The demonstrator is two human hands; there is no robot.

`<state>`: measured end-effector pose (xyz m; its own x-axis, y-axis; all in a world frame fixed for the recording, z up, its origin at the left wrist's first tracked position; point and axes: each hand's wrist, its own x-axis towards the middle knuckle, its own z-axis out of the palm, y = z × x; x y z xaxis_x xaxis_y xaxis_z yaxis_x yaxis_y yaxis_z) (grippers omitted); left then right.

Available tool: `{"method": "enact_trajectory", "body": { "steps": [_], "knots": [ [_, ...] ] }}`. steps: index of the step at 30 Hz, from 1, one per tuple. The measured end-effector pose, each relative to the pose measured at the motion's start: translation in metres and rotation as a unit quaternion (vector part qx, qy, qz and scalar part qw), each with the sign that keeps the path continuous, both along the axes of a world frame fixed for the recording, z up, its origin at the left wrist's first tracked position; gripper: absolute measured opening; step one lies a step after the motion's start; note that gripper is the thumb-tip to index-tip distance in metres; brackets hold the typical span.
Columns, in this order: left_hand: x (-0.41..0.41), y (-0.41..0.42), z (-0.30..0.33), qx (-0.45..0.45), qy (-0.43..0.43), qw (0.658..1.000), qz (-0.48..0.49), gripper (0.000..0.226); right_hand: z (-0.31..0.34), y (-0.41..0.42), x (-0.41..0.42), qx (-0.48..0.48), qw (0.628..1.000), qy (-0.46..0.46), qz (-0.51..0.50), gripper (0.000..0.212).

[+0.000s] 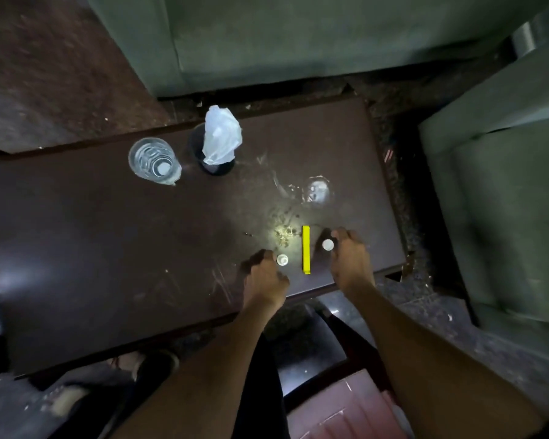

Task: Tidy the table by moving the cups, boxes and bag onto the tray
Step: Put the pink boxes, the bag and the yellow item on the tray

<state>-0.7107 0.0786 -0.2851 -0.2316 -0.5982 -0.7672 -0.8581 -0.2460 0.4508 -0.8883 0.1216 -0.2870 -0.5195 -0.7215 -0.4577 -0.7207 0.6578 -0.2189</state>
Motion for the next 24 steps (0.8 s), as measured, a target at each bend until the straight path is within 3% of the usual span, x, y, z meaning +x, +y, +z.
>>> {"method": "enact_trajectory", "body": {
  "steps": [6, 8, 10, 13, 17, 24],
  "knots": [
    [-0.022, 0.005, 0.003, -0.169, -0.052, 0.984, 0.024, 0.036, -0.012, -0.004, 0.005, -0.018, 0.999, 0.023, 0.043, 0.041],
    [-0.033, 0.012, 0.003, -0.140, -0.048, 0.988, 0.050, 0.025, -0.015, -0.014, 0.003, -0.025, 0.996, 0.016, 0.084, 0.043],
    [-0.047, 0.018, 0.004, -0.055, -0.041, 0.989, 0.135, 0.021, -0.018, -0.027, 0.002, -0.020, 0.994, -0.019, 0.105, 0.046],
    [-0.065, 0.024, 0.007, 0.031, -0.017, 0.967, 0.253, 0.015, -0.022, -0.040, 0.003, -0.009, 0.990, -0.053, 0.133, 0.047],
    [-0.076, 0.024, 0.013, 0.039, -0.029, 0.948, 0.314, 0.009, -0.025, -0.048, 0.005, -0.006, 0.990, -0.047, 0.134, 0.032],
    [-0.062, 0.018, 0.004, 0.037, -0.017, 0.946, 0.322, 0.018, -0.030, -0.063, 0.005, -0.017, 0.992, -0.062, 0.111, 0.016]
  ]
}}
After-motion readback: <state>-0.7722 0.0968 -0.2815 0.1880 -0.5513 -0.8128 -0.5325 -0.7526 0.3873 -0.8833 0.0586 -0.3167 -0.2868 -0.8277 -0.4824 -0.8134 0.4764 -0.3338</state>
